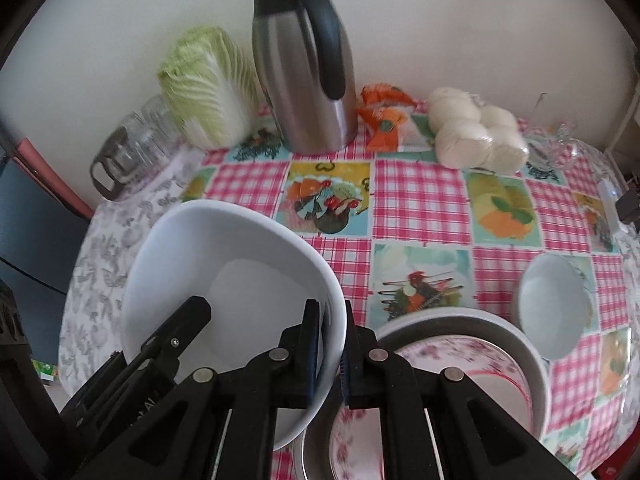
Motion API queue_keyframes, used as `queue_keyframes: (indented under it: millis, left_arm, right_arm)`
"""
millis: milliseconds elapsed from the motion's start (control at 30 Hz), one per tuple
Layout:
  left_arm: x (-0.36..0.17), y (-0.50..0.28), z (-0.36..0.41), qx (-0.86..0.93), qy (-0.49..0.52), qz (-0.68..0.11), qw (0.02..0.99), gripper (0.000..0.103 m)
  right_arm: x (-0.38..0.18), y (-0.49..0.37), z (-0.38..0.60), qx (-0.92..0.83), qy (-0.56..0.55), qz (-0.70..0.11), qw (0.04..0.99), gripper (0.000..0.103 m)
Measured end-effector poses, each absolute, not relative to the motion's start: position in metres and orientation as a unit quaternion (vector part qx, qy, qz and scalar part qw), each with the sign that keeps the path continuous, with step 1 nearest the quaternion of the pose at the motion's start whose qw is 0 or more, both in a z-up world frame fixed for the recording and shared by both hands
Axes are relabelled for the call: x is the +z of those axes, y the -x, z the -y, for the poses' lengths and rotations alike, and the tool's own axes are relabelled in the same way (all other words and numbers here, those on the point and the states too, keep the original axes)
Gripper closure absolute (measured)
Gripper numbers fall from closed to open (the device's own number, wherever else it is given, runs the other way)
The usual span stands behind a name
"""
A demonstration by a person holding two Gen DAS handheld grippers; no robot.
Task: Organize plates and bowls
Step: 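Lift the white square bowl with both grippers toward the steel basin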
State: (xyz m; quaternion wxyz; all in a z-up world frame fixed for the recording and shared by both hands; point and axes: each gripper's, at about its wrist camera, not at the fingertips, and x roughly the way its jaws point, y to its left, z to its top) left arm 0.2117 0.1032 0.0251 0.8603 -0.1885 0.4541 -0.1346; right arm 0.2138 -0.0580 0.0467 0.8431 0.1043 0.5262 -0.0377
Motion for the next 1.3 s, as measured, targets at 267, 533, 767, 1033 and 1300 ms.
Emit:
queue_keyframes:
  millis: [267,533,767,1033,1300]
  left_arm:
    - [0.057,-0.173,-0.083,-0.165,0.186,-0.436,0.865,0.086]
    - [0.069,-0.142,-0.06,-0.183,0.169,-0.426,0.87,0.086]
    - [0.055,-0.134,-0.031,-0.187,0.14,-0.444,0.865,0.086]
    - [0.057,-0.13,-0.002,-0.201,0.107,-0.442,0.868,0.086]
    - [0.048,-0.132,0.016,-0.201,0.081,-0.455,0.864,0.086]
  right_arm:
    - [0.083,-0.162,0.081,-0.038,-0.127,-0.506,0.852,0.093]
    - [0.087,-0.12,0.104,-0.04,-0.139,-0.497,0.856,0.093]
    - [0.064,-0.097,0.129,-0.047,-0.185,-0.49,0.85,0.093]
    - [0.054,-0.073,0.161,-0.057,-0.242,-0.451,0.857,0.093]
    - [0.035,-0.067,0.181,-0.057,-0.281,-0.44,0.851,0.093]
